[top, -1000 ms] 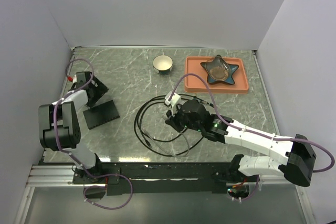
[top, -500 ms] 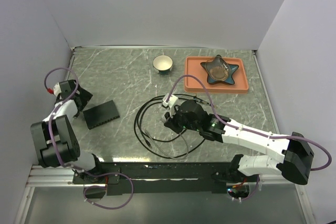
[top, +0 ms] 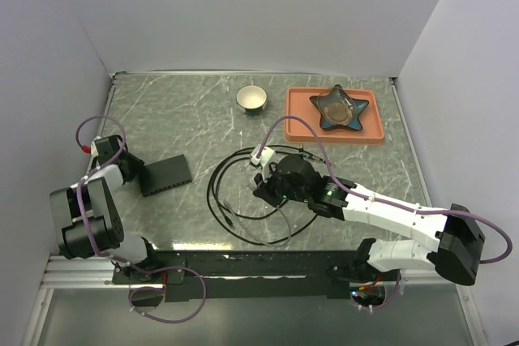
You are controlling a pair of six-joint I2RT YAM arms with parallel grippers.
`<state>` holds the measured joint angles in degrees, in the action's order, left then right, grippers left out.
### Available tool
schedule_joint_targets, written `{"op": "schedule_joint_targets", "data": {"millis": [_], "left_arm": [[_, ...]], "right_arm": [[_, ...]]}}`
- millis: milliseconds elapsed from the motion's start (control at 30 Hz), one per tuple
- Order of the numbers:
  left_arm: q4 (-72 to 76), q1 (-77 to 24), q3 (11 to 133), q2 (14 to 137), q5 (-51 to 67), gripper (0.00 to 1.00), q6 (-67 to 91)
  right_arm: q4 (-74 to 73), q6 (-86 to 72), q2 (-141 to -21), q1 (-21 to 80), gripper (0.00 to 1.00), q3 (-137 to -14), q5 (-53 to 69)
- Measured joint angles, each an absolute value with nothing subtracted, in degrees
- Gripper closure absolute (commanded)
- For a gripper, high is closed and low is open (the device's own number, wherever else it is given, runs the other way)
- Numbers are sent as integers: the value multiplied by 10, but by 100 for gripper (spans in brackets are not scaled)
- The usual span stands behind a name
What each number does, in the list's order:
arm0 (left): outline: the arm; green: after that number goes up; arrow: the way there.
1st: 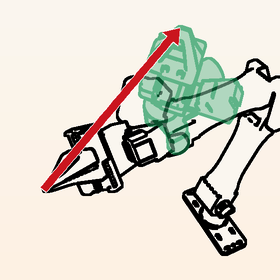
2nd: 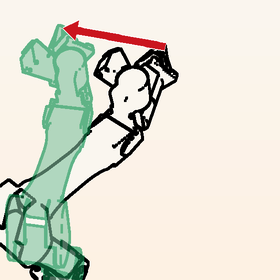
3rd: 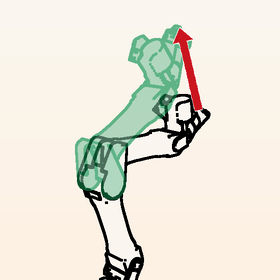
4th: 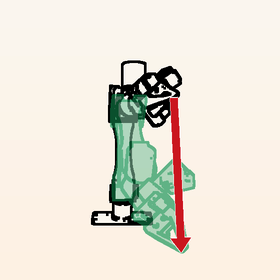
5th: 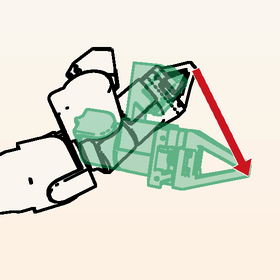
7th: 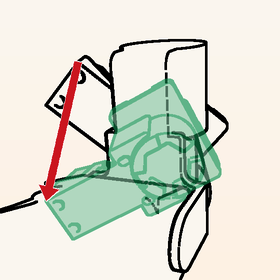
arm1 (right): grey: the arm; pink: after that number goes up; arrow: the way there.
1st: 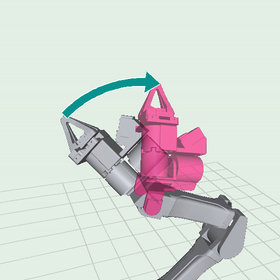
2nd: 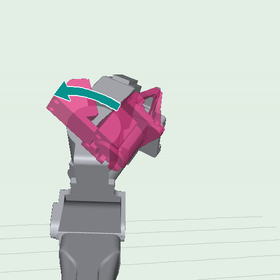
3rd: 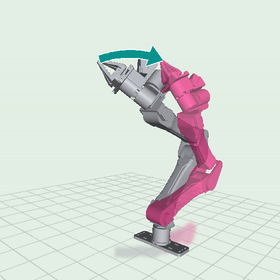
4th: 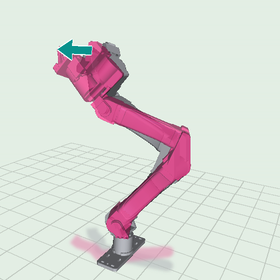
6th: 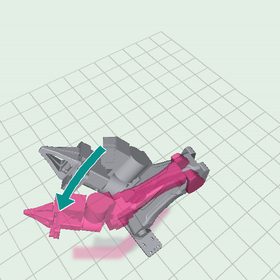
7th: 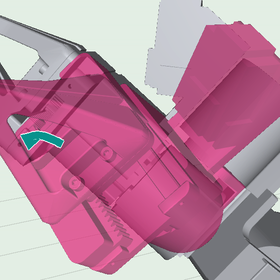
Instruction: Insert the plug into the switch port
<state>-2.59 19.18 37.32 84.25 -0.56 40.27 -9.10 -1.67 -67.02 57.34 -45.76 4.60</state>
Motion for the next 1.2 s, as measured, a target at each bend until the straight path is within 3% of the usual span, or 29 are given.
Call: {"op": "schedule_joint_targets", "data": {"millis": [200, 467, 633, 800, 867, 967, 1000, 1100, 1200], "left_arm": [[11, 190, 304, 786, 65, 66, 412], [-58, 140, 226, 644, 92, 54, 430], [-93, 126, 218, 579, 81, 43, 448], [-146, 120, 250, 520, 44, 42, 446], [-157, 107, 275, 494, 39, 45, 442], [-161, 61, 306, 455, 39, 62, 441], [-161, 41, 309, 446, 38, 76, 441], [-172, -40, 309, 425, 36, 99, 453], [-174, -112, 288, 417, 37, 99, 472]], "right_arm": [[-91, -17, -670, 573, 100, -458, 55], [-96, -21, -684, 573, 100, -470, 68], [-107, -27, -717, 573, 100, -500, 81], [-112, -34, -752, 573, 100, -534, 91], [-113, -36, -762, 573, 100, -541, 91], [-120, -40, -769, 573, 100, -543, 84], [-121, -41, -771, 571, 100, -544, 82], [-129, -47, -773, 560, 100, -548, 79], [-133, -52, -773, 540, 100, -551, 78]]}}
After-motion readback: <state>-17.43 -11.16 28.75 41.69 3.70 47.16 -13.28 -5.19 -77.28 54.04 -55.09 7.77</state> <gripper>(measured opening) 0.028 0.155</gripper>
